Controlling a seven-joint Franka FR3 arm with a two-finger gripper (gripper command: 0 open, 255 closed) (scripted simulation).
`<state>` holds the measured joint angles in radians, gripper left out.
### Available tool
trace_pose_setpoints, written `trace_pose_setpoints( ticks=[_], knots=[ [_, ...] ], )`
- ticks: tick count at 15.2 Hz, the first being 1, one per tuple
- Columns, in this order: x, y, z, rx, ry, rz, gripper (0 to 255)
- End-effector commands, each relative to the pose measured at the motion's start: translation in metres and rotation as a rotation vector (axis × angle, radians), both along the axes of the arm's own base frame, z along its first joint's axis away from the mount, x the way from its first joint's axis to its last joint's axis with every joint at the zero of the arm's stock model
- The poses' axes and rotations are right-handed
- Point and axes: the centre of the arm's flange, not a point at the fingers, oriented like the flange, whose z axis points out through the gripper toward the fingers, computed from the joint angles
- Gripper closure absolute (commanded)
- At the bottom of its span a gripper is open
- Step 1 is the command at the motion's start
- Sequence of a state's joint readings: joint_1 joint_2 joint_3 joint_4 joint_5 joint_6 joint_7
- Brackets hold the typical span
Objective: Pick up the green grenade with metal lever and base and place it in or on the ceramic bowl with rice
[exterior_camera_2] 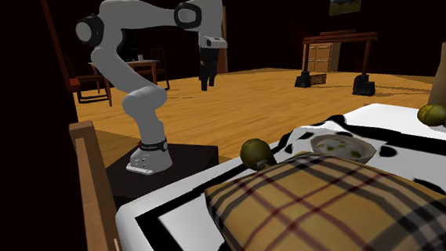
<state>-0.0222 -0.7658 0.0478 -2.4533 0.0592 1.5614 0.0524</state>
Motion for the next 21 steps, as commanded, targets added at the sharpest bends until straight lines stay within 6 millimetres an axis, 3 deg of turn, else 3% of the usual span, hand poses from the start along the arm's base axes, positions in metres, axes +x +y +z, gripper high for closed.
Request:
trace_pose_setpoints(
  ticks=[1, 11, 21],
  knots=[
    [0.0, 0.0, 0.0, 0.0, 0.0, 0.0, 0],
    [0.088, -0.083, -0.053, 0.104, -0.068, -0.342, 0],
    [0.147, -0.185, -0.111, 0.207, -0.136, -0.685, 0]
  ],
)
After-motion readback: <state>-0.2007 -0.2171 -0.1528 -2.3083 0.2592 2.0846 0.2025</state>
